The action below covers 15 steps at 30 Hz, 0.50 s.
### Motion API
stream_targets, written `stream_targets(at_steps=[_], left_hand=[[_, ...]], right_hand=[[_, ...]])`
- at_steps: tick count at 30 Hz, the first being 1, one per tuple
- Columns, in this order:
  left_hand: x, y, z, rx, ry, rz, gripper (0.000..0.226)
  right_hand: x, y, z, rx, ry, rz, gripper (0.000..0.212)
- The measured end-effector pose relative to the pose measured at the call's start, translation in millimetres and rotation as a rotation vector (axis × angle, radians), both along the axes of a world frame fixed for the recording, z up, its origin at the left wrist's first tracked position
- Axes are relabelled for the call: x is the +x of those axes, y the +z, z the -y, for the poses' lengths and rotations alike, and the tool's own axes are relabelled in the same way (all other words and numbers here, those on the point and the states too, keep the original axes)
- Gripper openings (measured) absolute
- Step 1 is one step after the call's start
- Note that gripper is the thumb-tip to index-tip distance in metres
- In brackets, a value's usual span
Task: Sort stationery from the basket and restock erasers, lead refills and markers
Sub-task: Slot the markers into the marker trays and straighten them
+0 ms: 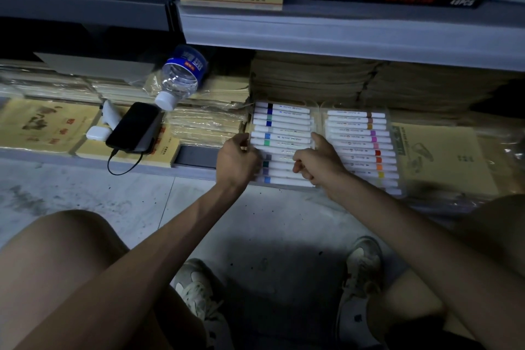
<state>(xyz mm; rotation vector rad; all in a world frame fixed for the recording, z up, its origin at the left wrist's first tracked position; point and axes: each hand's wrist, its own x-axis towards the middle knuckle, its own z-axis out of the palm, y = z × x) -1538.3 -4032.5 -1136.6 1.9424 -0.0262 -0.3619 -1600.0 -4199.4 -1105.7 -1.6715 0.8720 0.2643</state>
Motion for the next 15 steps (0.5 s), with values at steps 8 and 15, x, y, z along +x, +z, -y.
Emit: stream_targets(at_steps=[8,15], left_hand=[[-3,1,-2,-0.024,0.012,0.034,0.020],[-3,7,-6,-0.036,-0.026,-0.036,0.023]], right_hand=[[5,10,7,0.151,-0.100,0.046,0.062],[1,5,11,0.051,-0.040,0.025,0.078]])
